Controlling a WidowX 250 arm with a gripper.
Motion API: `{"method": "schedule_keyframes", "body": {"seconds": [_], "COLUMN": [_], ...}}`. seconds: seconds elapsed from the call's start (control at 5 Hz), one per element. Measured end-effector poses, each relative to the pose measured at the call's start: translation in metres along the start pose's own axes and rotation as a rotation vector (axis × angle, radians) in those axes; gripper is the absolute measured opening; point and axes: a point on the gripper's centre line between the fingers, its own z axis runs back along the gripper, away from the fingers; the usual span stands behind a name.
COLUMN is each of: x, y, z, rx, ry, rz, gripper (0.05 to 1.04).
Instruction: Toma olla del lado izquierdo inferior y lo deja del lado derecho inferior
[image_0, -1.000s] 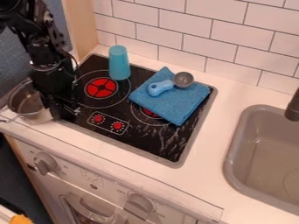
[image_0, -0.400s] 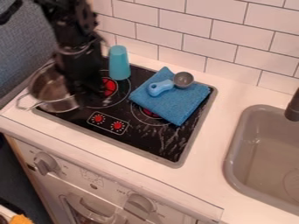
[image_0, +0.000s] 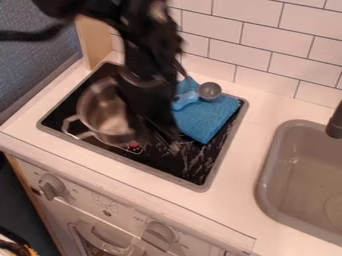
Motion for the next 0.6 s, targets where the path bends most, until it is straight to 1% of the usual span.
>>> {"method": "schedule_keyframes", "body": {"seconds": [0.2, 0.4, 0.6], "x": [0.005, 0.009, 0.008], "y": [-0.036, -0.061, -0.067], "z": [-0.010, -0.023, -0.045], "rx": [0.006, 0.005, 0.010], "ry": [0.013, 0.034, 0.091], "rz": [-0.094, -0.151, -0.163], "gripper": [0.084, 0.084, 0.084]}}
